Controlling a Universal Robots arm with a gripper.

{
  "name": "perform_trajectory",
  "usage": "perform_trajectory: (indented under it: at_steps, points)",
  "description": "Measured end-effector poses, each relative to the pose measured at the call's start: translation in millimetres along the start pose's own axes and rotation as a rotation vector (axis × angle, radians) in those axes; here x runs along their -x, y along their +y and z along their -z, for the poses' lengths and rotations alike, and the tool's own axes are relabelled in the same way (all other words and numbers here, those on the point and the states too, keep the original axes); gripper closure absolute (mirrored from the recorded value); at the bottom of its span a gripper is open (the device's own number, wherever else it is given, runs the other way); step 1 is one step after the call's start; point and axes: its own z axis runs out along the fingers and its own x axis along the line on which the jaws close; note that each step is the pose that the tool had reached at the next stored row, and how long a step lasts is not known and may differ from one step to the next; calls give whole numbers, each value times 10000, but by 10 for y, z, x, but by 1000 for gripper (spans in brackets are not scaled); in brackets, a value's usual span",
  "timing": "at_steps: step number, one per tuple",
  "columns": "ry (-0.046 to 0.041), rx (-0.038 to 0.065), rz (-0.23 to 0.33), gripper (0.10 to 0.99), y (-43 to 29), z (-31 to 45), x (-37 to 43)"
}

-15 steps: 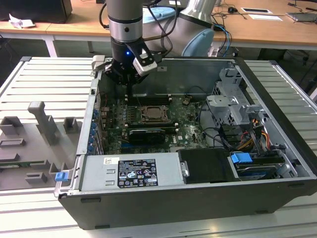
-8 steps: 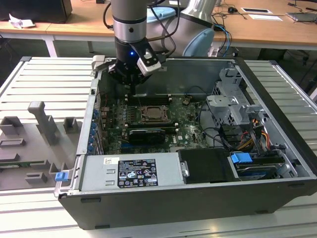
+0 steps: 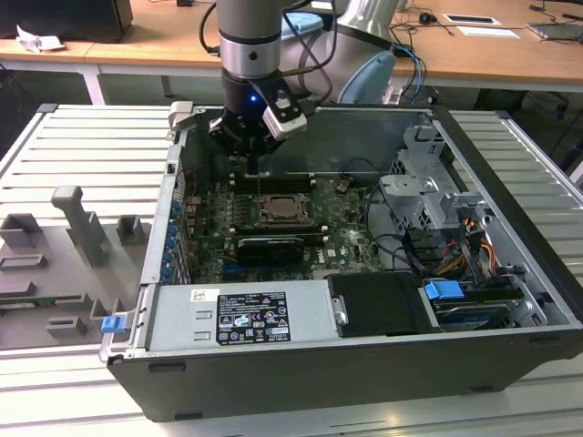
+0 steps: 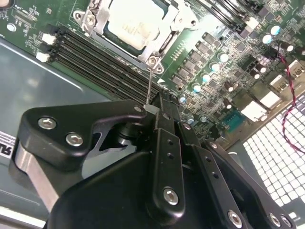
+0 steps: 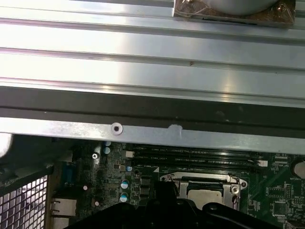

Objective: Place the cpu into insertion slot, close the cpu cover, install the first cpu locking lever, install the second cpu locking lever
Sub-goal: 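Install the first cpu locking lever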

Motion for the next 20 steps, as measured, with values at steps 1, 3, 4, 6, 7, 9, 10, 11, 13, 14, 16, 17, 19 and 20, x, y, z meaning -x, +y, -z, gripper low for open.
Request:
perform_trajectory:
  at_steps: [1,3,4,6,7,9,10,11,13,14,16,17,19,20]
  points:
    - [0,0,0,980,-1,0,9]
    - [0,0,0,980,-2,-1,29]
    - [0,0,1,980,-3,-2,48]
    - [0,0,1,980,-4,-2,64]
    - [0,0,1,980,-5,-2,74]
    - [0,0,0,980,-6,-3,94]
    - [0,0,-1,980,-7,-4,105]
    - [0,0,-1,980,-8,-4,114]
    - [0,0,0,980,-9,-5,136]
    - [0,0,-1,980,-10,-6,147]
    - [0,0,1,980,-12,-8,171]
    - [0,0,0,980,-12,-9,180]
    - [0,0,0,980,-13,-10,189]
    - [-1,0,0,980,-13,-11,192]
